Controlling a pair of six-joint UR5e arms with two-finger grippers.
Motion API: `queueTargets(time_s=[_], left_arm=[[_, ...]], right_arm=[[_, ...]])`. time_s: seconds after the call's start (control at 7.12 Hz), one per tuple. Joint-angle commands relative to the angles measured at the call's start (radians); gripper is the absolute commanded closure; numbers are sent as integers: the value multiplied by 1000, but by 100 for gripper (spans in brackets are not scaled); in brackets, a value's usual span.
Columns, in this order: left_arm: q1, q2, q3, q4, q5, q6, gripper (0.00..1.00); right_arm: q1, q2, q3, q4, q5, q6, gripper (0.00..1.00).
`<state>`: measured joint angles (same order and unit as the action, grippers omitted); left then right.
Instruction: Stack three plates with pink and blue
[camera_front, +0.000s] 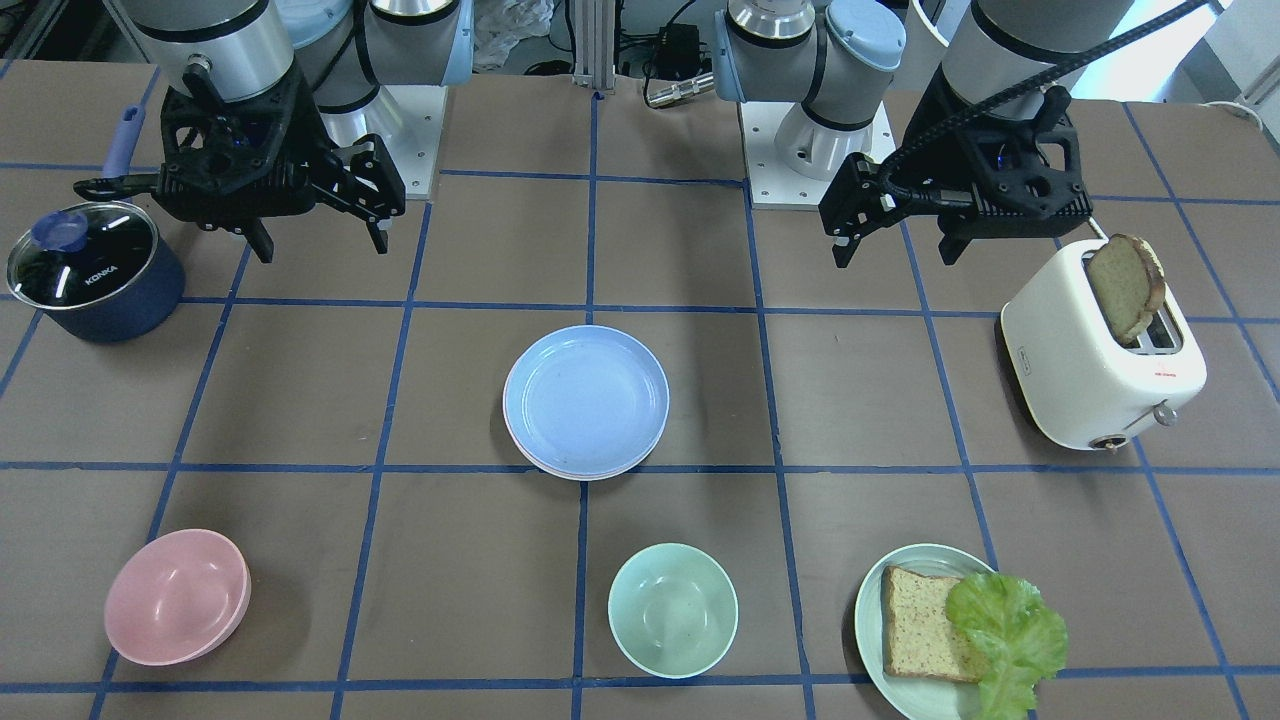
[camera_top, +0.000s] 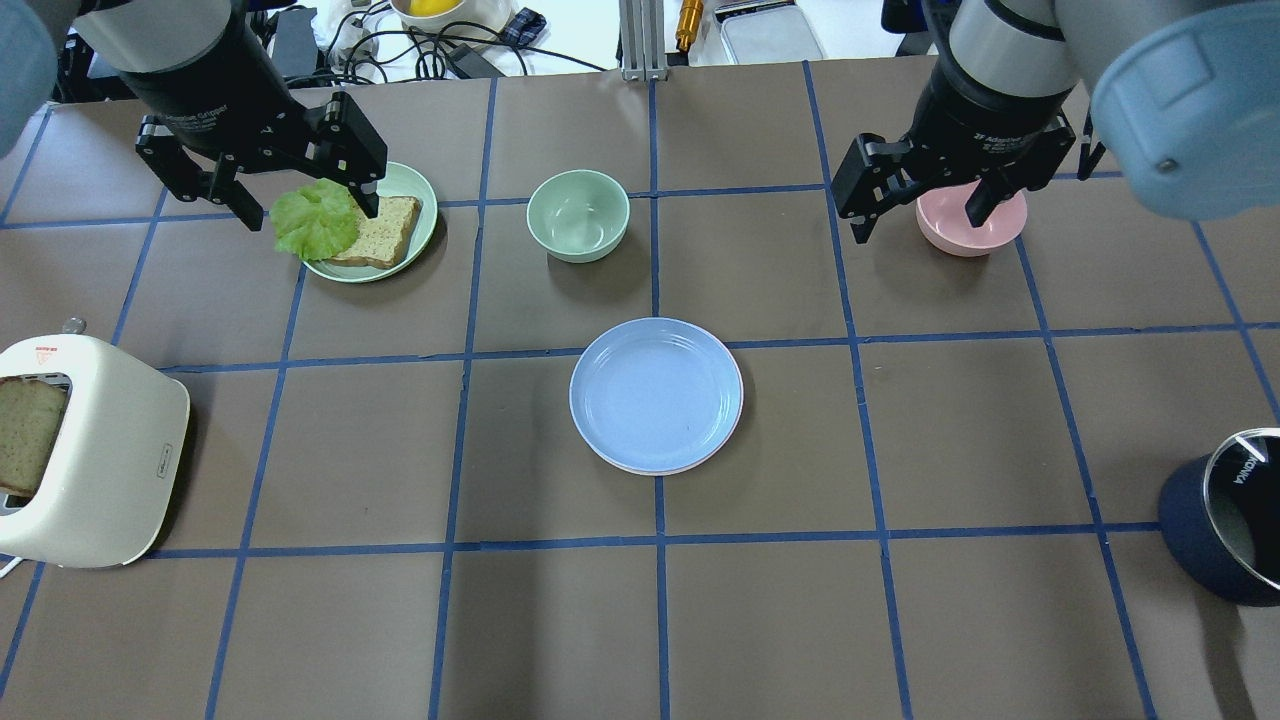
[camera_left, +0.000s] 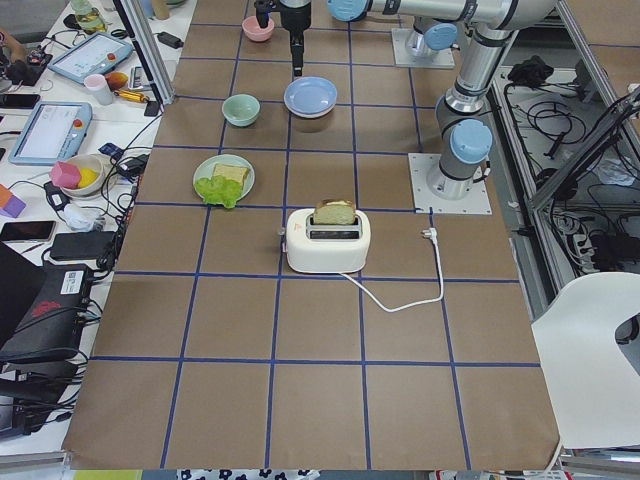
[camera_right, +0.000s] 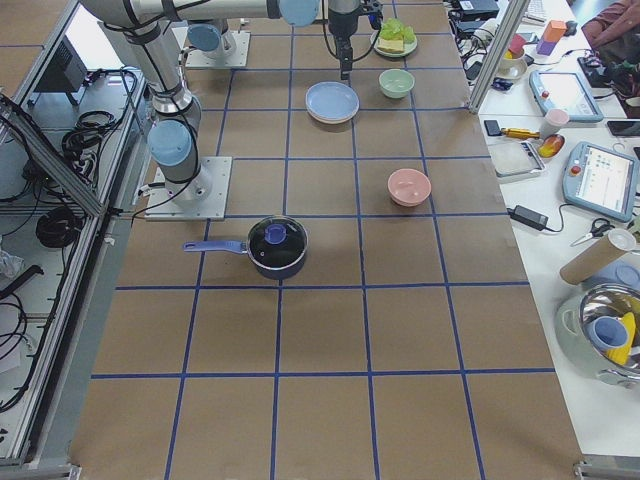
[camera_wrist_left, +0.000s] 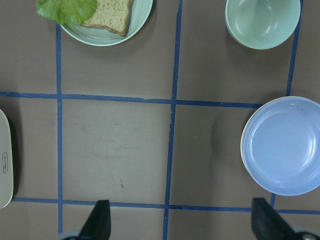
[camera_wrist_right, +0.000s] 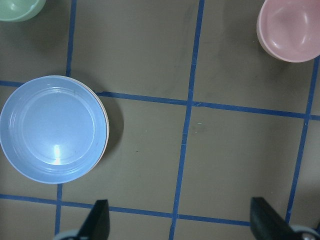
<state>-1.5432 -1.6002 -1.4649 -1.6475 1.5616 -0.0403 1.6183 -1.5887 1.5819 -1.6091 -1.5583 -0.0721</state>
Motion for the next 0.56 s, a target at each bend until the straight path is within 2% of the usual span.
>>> queueTargets(time_s=[0.0, 0.42], left_arm=[[0, 0, 0, 0, 0, 0, 0], [0, 0, 0, 0, 0, -1, 0]], right_arm=[[0, -1, 3, 2, 0, 0, 0], [0, -14, -5, 2, -17, -1, 0]])
